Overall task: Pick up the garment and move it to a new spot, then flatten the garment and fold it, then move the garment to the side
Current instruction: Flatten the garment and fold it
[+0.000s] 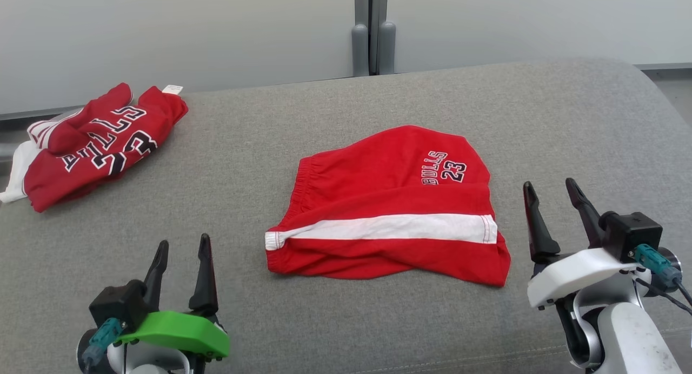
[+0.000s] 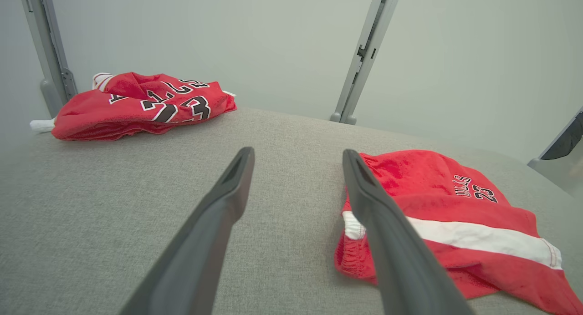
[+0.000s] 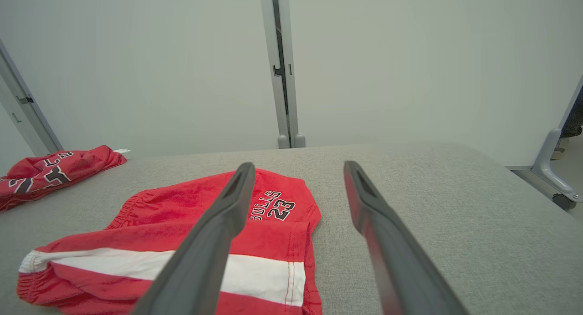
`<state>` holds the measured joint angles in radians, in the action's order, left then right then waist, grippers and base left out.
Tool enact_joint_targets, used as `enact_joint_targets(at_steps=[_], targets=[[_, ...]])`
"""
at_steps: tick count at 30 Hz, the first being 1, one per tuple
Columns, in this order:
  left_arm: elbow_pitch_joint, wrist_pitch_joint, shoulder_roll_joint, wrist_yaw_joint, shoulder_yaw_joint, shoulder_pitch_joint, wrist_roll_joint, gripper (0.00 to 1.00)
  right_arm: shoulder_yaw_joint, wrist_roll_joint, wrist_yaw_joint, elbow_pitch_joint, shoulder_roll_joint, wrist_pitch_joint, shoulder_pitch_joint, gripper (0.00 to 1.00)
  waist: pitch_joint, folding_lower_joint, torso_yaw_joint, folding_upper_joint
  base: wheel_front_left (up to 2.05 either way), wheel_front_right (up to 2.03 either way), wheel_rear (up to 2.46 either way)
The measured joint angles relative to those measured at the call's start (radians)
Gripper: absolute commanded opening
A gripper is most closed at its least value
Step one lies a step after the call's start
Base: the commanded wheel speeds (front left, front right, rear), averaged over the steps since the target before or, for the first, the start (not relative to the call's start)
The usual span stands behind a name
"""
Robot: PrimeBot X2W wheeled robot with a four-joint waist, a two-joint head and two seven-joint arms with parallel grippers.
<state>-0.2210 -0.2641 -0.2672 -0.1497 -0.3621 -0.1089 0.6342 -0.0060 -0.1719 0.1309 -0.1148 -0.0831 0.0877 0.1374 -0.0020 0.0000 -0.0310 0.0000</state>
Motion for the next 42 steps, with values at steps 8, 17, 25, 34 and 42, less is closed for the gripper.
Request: enact_joint_targets(at_steps=[8, 17, 25, 34, 42], targets=[[0.052, 0.0, -0.03, -0.019, 0.047, 0.083, -0.001, 1.0, 0.027, 0.047, 0.0, 0.054, 0.015, -0.022, -0.045, 1.0, -0.02, 0.0, 0.005, 0.0, 0.0, 0.0, 0.0], [0.057, 0.03, -0.055, 0.011, 0.045, 0.118, 0.034, 1.0, 0.042, 0.07, 0.0, 0.034, 0.032, -0.016, -0.094, 1.0, -0.028, 0.0, 0.014, 0.0, 0.0, 0.0, 0.0], [0.058, 0.03, -0.059, 0.008, 0.044, 0.122, 0.034, 1.0, 0.041, 0.066, 0.0, 0.031, 0.034, -0.014, -0.098, 1.0, -0.03, 0.0, 0.013, 0.0, 0.0, 0.0, 0.0], [0.051, 0.039, -0.055, 0.01, 0.025, 0.121, 0.035, 1.0, 0.038, 0.06, 0.0, 0.022, 0.034, -0.011, -0.092, 1.0, -0.028, 0.0, 0.017, 0.0, 0.0, 0.0, 0.0], [-0.023, 0.148, 0.018, 0.086, -0.051, 0.027, 0.094, 1.0, 0.048, 0.059, 0.0, 0.012, 0.035, -0.013, -0.082, 1.0, -0.008, 0.0, 0.02, 0.0, 0.0, 0.0, 0.0]])
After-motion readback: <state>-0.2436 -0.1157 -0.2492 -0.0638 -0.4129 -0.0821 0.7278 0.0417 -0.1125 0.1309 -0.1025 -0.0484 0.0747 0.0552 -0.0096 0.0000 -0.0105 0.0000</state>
